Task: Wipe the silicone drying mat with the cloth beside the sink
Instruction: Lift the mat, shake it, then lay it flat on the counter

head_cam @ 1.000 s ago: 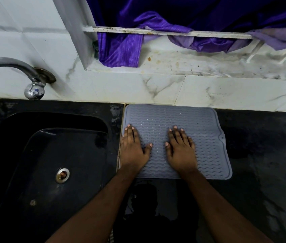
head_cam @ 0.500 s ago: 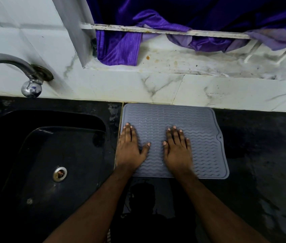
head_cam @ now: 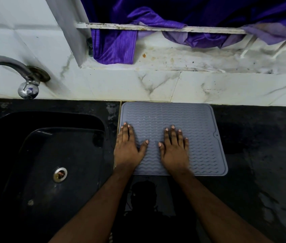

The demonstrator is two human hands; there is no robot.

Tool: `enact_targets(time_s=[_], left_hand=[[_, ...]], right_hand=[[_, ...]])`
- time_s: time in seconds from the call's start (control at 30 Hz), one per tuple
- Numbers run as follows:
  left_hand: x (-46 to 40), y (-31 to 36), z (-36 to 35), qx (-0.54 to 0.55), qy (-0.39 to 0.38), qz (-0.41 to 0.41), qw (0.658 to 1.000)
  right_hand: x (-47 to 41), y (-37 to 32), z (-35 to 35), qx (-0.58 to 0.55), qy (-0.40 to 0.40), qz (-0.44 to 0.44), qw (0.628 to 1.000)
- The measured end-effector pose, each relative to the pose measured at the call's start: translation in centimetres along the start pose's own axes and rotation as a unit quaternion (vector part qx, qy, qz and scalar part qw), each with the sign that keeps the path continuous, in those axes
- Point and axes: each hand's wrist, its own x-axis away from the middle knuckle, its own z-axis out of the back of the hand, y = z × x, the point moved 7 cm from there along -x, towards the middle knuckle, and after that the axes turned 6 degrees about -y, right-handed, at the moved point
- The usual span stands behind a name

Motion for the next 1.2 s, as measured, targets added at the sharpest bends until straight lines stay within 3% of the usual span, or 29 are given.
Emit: enact_targets(time_s=[0.83, 1.2], left_hand=[[-0.2, 0.1, 0.5, -0.007, -0.008, -0.011, 1.000], [3.4, 1.8, 0.1, 0.075, -0.030, -0.010, 0.997]], right_hand=[[0.1, -0.5, 0.0, -0.022, -0.005, -0.026, 0.999], [0.1, -0.4, 0.3, -0.018, -0.024, -0.018, 0.999]])
